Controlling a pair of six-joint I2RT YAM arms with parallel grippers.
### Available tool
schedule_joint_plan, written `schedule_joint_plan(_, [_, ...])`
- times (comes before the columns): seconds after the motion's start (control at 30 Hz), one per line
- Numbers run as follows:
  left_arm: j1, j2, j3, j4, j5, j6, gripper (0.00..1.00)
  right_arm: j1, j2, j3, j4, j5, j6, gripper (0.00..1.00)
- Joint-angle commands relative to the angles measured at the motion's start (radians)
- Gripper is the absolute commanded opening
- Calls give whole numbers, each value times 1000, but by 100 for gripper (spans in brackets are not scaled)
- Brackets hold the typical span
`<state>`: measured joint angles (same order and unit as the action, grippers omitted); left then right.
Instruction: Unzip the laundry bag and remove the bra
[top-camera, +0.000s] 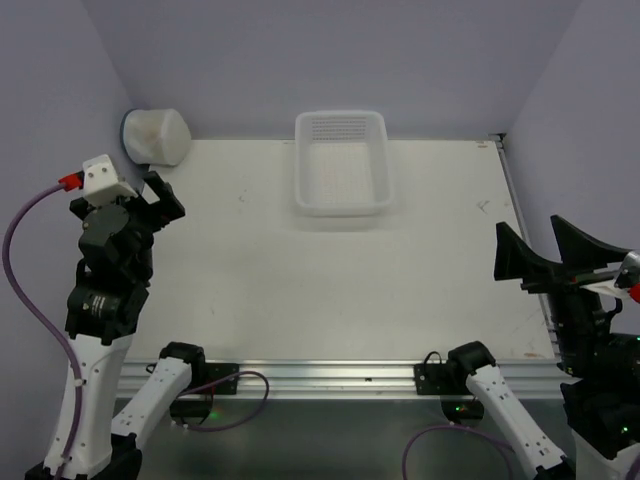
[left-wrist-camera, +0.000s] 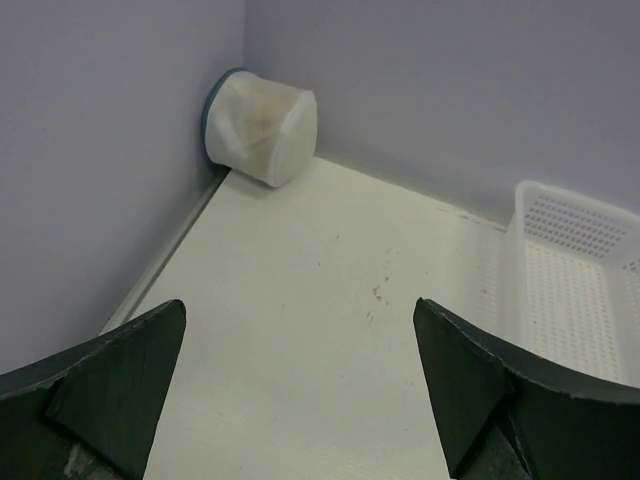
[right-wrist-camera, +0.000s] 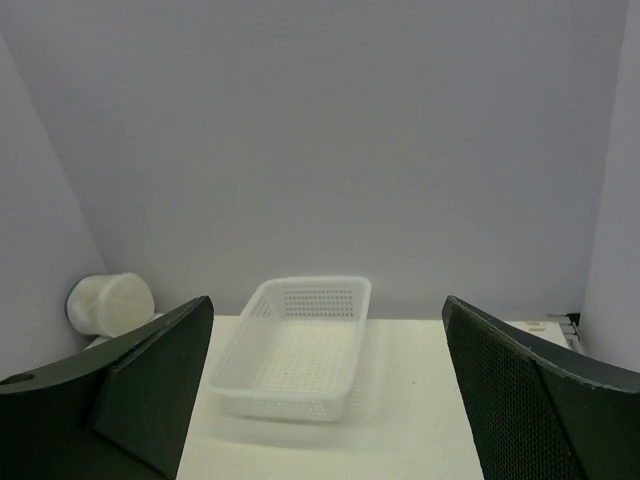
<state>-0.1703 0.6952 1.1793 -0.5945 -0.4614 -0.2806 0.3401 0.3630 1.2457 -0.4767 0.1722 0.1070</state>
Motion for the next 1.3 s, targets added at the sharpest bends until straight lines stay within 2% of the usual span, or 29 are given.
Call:
schedule_joint_plan(0.0, [6, 76, -14, 24, -75, -55, 100, 4, -9, -32, 10, 0, 25, 99])
schedule_joint_plan(0.2, [20, 277, 9, 91, -137, -78, 100, 4, 14, -85, -29, -69, 82, 99])
schedule_joint_plan(0.33, [83, 412, 16, 209, -74, -48, 100, 4, 50, -66, -77, -77, 66, 99])
schedule_joint_plan(0.53, [233, 676, 83, 372, 0, -26, 100, 4, 86, -68, -83, -161, 39, 99])
schedule_joint_plan(0.7, [290, 944, 241, 499, 62, 0, 100, 2, 139, -55, -91, -168, 36, 99])
schedule_joint_plan(0.93, [360, 1344, 543, 542, 209, 66, 100, 4, 195, -71, -65, -244, 97, 99])
schedule_joint_plan(1.03, [362, 1458, 660, 556, 265, 125, 98, 4, 212, -81, -56, -244, 118, 99])
schedule_joint_plan(1.13, [368, 1538, 729, 616, 254, 165, 96, 2, 235, -83, -50, -235, 126, 99])
schedule_joint_plan(1.27, [382, 1641, 842, 624, 248, 178, 87, 4, 280, -69, -50, -246, 140, 99])
